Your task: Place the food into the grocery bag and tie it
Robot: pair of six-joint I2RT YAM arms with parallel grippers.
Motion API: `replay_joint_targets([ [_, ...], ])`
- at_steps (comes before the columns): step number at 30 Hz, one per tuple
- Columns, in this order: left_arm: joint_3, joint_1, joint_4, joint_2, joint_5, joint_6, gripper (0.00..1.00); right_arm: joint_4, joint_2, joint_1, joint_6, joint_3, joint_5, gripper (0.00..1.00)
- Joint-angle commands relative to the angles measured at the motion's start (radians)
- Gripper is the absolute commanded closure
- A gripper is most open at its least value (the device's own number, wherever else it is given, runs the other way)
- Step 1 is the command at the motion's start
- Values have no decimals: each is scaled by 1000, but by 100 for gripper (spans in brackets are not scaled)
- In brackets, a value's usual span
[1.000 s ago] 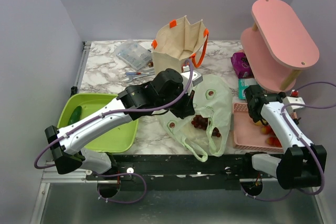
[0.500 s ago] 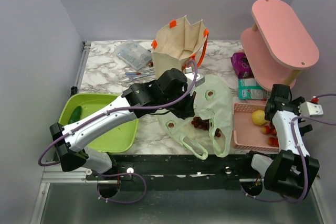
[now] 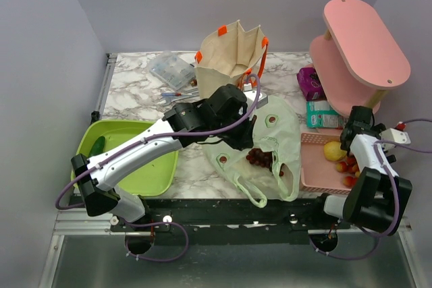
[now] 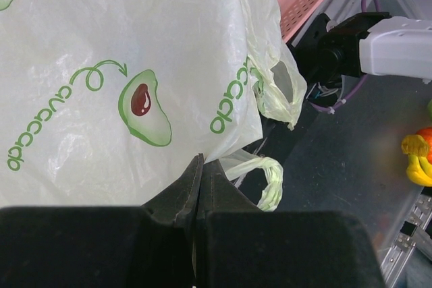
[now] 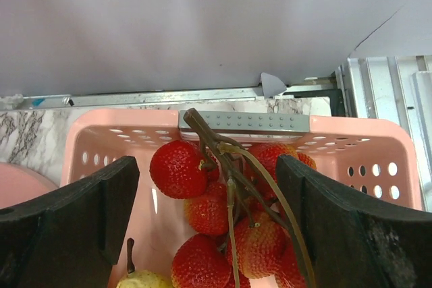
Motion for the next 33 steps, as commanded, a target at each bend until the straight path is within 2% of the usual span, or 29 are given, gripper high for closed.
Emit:
replay_joint_targets([
  [1, 34, -4, -27, 22, 12, 1, 100, 38, 0, -17, 58, -34, -27, 16],
  [3, 41, -4, -33, 31, 10, 4, 100, 46, 7, -20, 67, -49, -36, 29],
  [5, 49, -4, -39, 38, 6, 8, 100, 46, 11, -21, 77, -57, -33, 48],
  [6, 53, -4, -43, 42, 4, 9, 100, 46, 11, -22, 77, -58, -26, 63],
  [8, 60, -3, -49, 47, 1, 12, 100, 40, 10, -22, 74, -53, -20, 81],
  [11, 67, -3, -51, 45, -1, 12, 100, 17, 4, -22, 70, -28, -19, 99],
  [15, 60, -4, -37, 35, -5, 4, 100, -30, -44, -22, 76, 5, -53, 99],
  [27, -8, -4, 42, -17, 8, -25, 100, -72, -319, -22, -43, 99, -190, 99],
  [33, -33, -4, 74, -26, 16, -32, 100, -144, -356, -21, -66, 169, -208, 99],
])
